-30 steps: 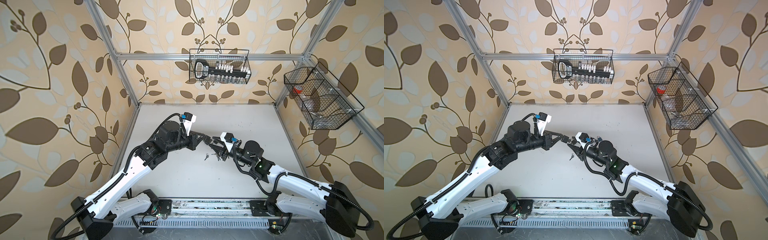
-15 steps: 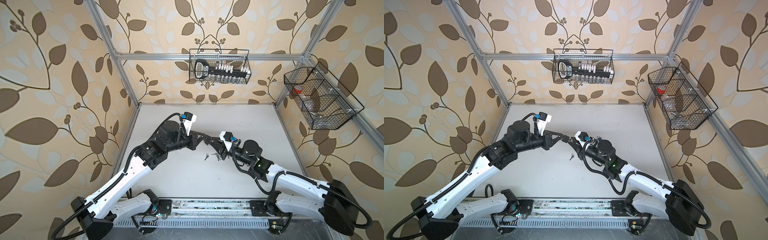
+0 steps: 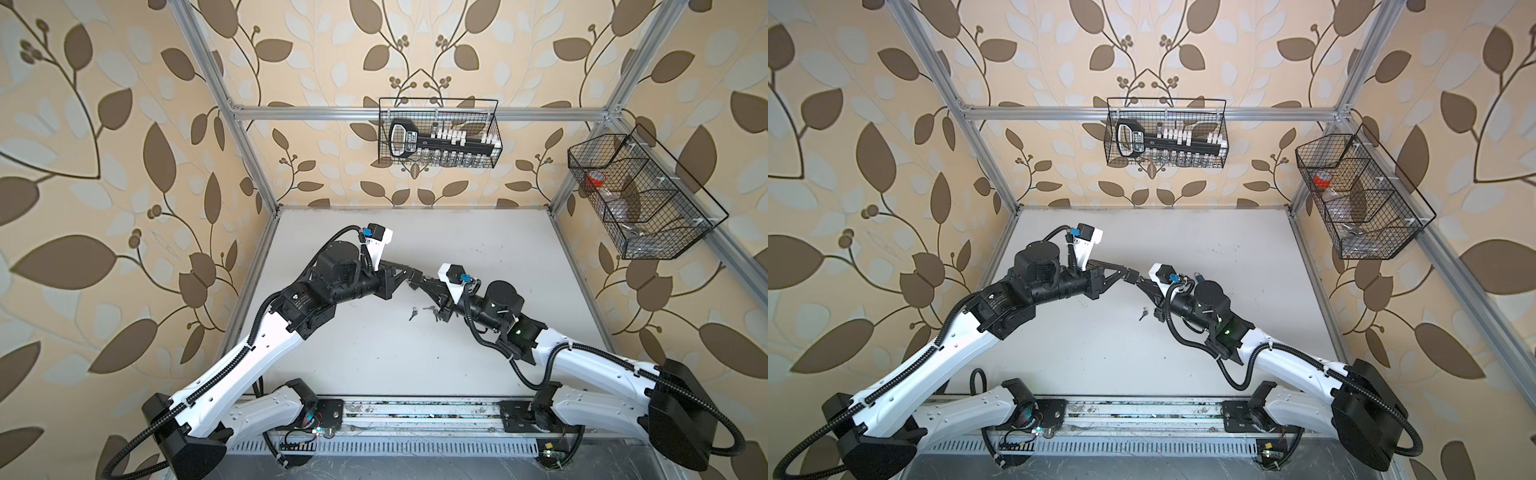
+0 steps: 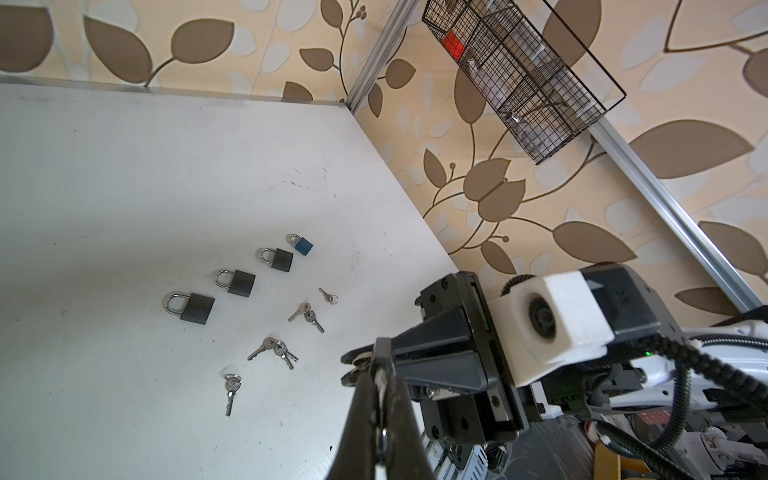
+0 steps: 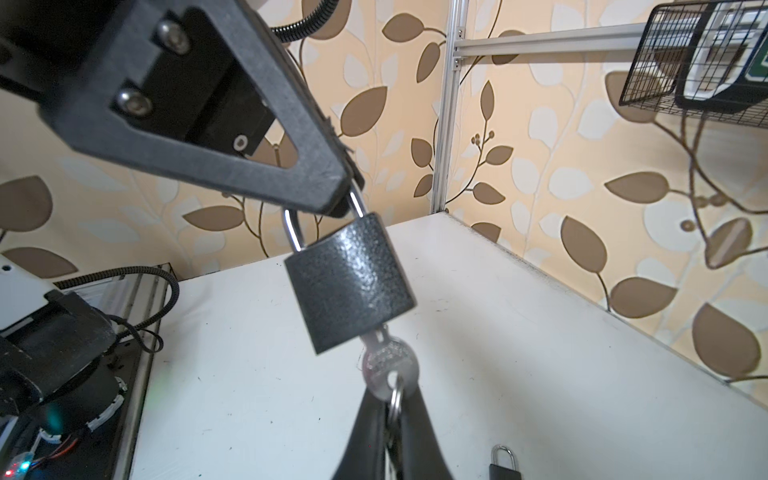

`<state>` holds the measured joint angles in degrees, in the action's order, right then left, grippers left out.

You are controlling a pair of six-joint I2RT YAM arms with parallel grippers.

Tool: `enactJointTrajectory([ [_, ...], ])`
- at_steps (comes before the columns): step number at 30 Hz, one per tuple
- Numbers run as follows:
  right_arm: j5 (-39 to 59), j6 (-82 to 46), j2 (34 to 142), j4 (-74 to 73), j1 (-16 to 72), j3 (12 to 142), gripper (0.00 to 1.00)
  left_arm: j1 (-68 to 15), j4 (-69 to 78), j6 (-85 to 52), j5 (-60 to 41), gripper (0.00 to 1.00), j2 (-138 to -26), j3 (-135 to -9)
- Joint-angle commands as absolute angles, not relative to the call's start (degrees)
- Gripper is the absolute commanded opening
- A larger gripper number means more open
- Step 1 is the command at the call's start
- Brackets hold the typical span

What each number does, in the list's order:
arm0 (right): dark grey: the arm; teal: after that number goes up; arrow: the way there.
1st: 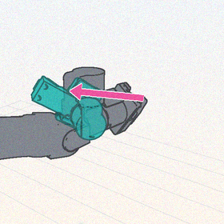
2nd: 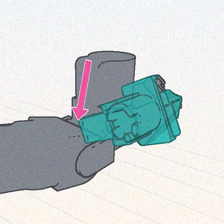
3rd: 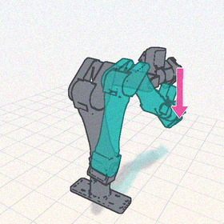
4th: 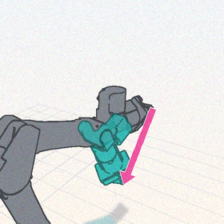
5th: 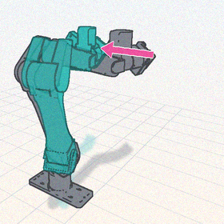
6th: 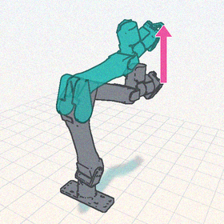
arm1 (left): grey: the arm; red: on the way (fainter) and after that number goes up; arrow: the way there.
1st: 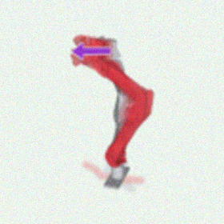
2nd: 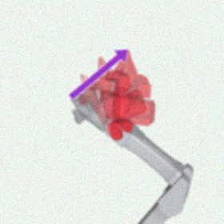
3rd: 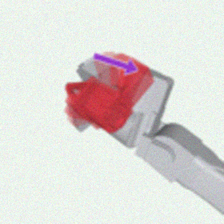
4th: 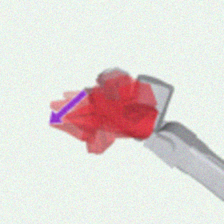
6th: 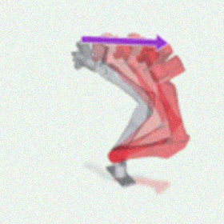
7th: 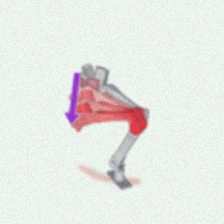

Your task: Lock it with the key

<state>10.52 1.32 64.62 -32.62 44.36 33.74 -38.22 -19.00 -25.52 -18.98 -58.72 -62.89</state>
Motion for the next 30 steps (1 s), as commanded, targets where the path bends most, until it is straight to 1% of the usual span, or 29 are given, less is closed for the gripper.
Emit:
enactJointTrajectory([
  [1,9.7,1.06,63.81,-32.96,44.16,34.35,0.0,-38.27,-16.42,-25.8,-18.91,0.0,-57.3,-63.49],
  [8,6.93,0.66,63.0,-33.05,44.12,32.29,0.0,-38.25,-16.18,-25.95,-17.35,0.0,-56.09,-63.72],
  [15,6.93,-2.27,60.47,-33.94,41.29,28.79,0.0,-38.24,-15.54,-26.01,-13.56,0.0,-53.16,-62.5],
  [21,5.86,-1.6,58.98,-30.63,40.69,27.94,0.0,-38.28,-16.66,-25.58,-10.89,0.0,-53.08,-63.25],
  [24,5.91,-1.14,58.85,-26.23,40.65,29.02,0.0,-38.26,-19.49,-25.07,-8.73,0.0,-54.34,-64.45],
  [27,5.56,-2.66,60.52,-16.34,40.69,33.21,0.0,-38.24,-24.07,-24.9,-4.38,0.0,-55.86,-65.71],
  [30,6.98,-3.84,64.93,-6.44,40.69,38.1,0.0,-37.9,-27.55,-25.85,-0.7,0.0,-57.35,-65.92],
])
